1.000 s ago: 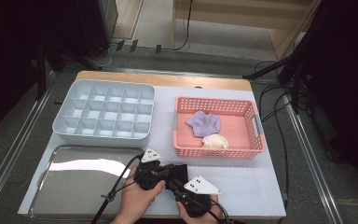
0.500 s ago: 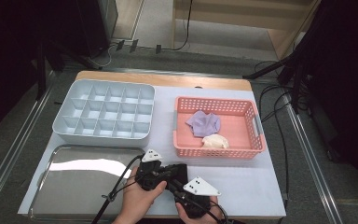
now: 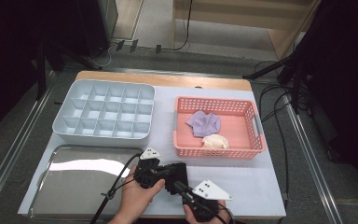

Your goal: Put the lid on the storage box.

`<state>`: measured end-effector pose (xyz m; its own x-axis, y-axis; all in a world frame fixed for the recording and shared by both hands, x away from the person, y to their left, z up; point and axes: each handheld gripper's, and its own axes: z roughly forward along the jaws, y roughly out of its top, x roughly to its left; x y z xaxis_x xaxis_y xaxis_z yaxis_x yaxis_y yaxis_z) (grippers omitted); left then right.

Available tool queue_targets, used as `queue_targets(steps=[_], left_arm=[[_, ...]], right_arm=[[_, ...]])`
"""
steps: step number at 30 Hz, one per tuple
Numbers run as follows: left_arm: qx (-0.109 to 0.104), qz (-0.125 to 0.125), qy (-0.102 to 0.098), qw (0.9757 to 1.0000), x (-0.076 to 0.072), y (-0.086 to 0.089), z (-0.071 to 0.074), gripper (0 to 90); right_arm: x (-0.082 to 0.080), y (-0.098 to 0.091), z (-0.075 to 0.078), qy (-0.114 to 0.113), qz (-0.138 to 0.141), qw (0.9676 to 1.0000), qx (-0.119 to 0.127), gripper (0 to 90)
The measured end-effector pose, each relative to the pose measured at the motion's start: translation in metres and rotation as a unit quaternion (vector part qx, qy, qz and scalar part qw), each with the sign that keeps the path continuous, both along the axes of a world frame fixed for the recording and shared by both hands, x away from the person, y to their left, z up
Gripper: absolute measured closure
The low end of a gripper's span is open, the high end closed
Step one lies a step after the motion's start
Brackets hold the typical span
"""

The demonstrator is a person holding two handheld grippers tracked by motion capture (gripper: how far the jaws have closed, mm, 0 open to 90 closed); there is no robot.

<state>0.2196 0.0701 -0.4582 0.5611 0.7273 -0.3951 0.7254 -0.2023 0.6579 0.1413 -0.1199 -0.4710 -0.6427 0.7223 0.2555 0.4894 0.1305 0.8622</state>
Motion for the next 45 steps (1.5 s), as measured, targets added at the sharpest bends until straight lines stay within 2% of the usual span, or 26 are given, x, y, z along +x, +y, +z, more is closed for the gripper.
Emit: queue_targets(steps=[4,6,8,9,12,15,18,21,23,24,30,36,39,45], left_arm=[[0.003,0.001,0.002,1.0000,0.001,0.002,-0.001,79.5],[0.005,0.009,0.001,0.9999,0.001,0.003,-0.001,69.7],[0.018,0.021,0.001,0.9996,0.002,0.004,-0.002,54.5],[0.022,0.025,0.006,0.9994,0.003,0.005,-0.004,46.6],[0.002,0.023,0.040,0.9989,0.006,0.008,-0.010,37.7],[-0.021,0.014,0.068,0.9973,0.008,0.008,-0.014,38.6],[-0.024,0.018,0.076,0.9967,0.007,0.007,-0.015,39.5],[-0.038,0.031,0.088,0.9949,0.008,0.008,-0.015,38.9],[-0.041,0.027,0.093,0.9944,0.008,0.009,-0.016,39.0],[-0.048,0.021,0.103,0.9933,0.009,0.009,-0.016,39.7],[-0.065,0.011,0.124,0.9901,0.009,0.008,-0.019,56.0],[-0.064,0.003,0.101,0.9928,0.005,0.008,-0.017,66.8],[-0.067,-0.002,0.091,0.9936,0.004,0.010,-0.016,68.8],[-0.056,-0.011,0.052,0.9970,-0.001,0.010,-0.007,69.7]], right_arm=[[0.004,0.016,-0.010,0.004,0.012,0.9992,-0.039,85.4],[0.007,0.016,-0.014,0.013,0.013,0.9993,-0.034,85.9],[0.008,0.015,-0.014,0.012,0.009,0.9992,-0.036,86.3],[0.007,0.015,-0.014,0.011,0.008,0.9991,-0.039,86.6],[0.007,0.014,-0.015,0.013,0.003,0.9992,-0.038,87.5],[0.006,0.013,-0.015,0.013,0.000,0.9990,-0.042,89.2],[0.006,0.012,-0.016,0.015,-0.003,0.9989,-0.043,90.0],[0.007,0.013,-0.016,0.014,-0.004,0.9989,-0.046,90.0],[0.007,0.013,-0.016,0.016,-0.005,0.9989,-0.044,90.0],[0.007,0.013,-0.016,0.016,-0.004,0.9989,-0.043,90.0],[0.008,0.013,-0.017,0.016,-0.003,0.9988,-0.046,90.0],[0.008,0.013,-0.017,0.015,0.000,0.9988,-0.047,90.0],[0.006,0.011,-0.015,0.005,0.006,0.9988,-0.047,90.0],[0.006,0.004,-0.010,-0.006,-0.002,0.9995,-0.032,87.8]])
